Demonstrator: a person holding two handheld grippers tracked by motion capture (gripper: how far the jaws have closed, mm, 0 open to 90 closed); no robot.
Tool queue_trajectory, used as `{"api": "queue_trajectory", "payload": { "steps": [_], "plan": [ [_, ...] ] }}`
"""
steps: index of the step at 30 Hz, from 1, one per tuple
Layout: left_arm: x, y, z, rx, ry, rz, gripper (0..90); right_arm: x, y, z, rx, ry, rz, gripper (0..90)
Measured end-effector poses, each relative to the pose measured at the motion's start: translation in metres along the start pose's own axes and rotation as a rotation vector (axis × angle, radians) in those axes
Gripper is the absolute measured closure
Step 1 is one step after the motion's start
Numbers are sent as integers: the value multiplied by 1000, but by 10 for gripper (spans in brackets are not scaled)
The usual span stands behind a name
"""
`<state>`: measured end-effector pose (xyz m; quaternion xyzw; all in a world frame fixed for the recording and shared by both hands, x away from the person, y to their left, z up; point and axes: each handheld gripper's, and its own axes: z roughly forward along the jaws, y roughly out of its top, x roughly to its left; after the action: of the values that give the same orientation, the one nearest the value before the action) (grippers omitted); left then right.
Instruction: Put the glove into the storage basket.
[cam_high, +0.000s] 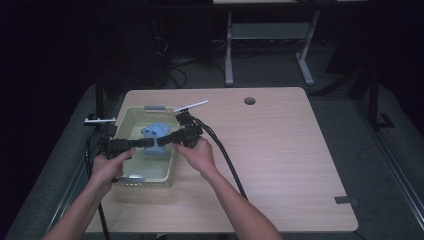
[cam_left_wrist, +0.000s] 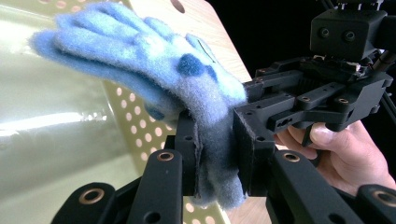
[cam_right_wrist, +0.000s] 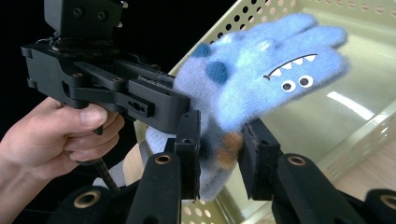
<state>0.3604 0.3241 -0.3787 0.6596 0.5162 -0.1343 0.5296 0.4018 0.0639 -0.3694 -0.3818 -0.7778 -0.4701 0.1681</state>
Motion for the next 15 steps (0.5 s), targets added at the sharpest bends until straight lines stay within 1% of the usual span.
{"api": "queue_trajectory", "payload": {
  "steps": [7, 8, 12, 13, 15],
  "plan": [
    [6, 1, -1, 18, 15, -26, 724, -6, 2, 8, 13, 16, 16, 702],
    [7, 1, -2, 24, 17, -24, 725, -7, 2, 10, 15, 18, 18, 700],
    [10, 2, -4, 22, 29, -31, 725, -9, 3, 14, 16, 29, 34, 694],
    [10, 2, -4, 22, 31, -31, 724, -9, 3, 15, 20, 31, 44, 693],
    [11, 2, -5, 23, 36, -34, 725, -11, 3, 16, 16, 34, 45, 691]
  ]
}}
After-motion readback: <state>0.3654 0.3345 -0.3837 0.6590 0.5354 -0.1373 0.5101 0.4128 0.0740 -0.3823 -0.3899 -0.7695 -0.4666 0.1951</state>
